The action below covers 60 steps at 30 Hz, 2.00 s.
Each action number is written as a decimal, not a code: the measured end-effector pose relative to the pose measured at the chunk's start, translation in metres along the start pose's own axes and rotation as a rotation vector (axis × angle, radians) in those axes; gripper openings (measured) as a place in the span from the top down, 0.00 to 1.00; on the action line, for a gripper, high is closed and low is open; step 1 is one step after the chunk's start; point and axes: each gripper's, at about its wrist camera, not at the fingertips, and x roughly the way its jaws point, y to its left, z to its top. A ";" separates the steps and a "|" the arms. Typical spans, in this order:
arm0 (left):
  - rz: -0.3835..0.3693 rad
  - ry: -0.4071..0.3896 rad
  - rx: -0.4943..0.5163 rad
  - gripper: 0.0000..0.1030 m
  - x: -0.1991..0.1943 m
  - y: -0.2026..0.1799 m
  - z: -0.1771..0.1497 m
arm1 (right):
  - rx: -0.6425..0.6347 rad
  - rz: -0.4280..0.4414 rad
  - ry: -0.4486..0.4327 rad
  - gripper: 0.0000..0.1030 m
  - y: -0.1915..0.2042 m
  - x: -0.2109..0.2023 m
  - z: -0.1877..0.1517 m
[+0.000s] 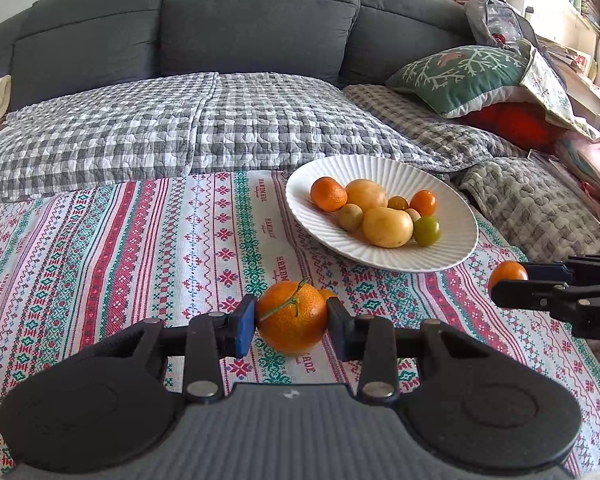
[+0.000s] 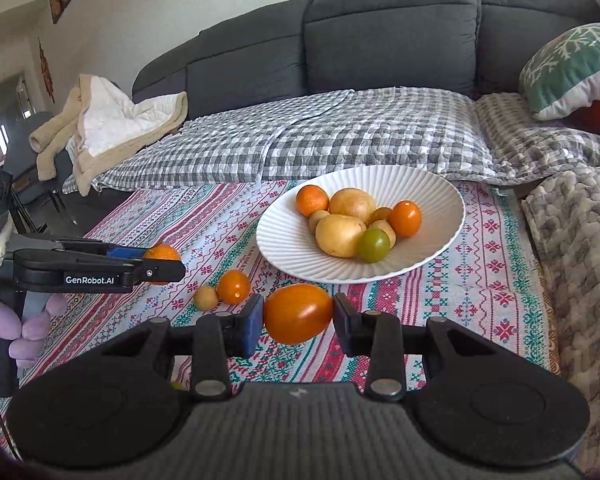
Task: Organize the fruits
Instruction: 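Position the left tool at the leafy mandarin while the right approaches an orange tomato, then carry the leafy mandarin with the left tool while the right carries the orange tomato into the plate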
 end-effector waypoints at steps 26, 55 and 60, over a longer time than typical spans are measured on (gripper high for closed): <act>-0.068 -0.035 0.102 0.71 0.035 -0.065 0.036 | 0.068 -0.107 -0.116 0.67 -0.045 0.012 0.032; -0.141 -0.002 0.011 0.71 0.088 -0.069 0.037 | 0.038 -0.130 -0.094 0.67 -0.058 0.057 0.022; -0.144 0.004 0.017 0.70 0.090 -0.071 0.035 | 0.047 -0.123 -0.106 0.67 -0.058 0.057 0.024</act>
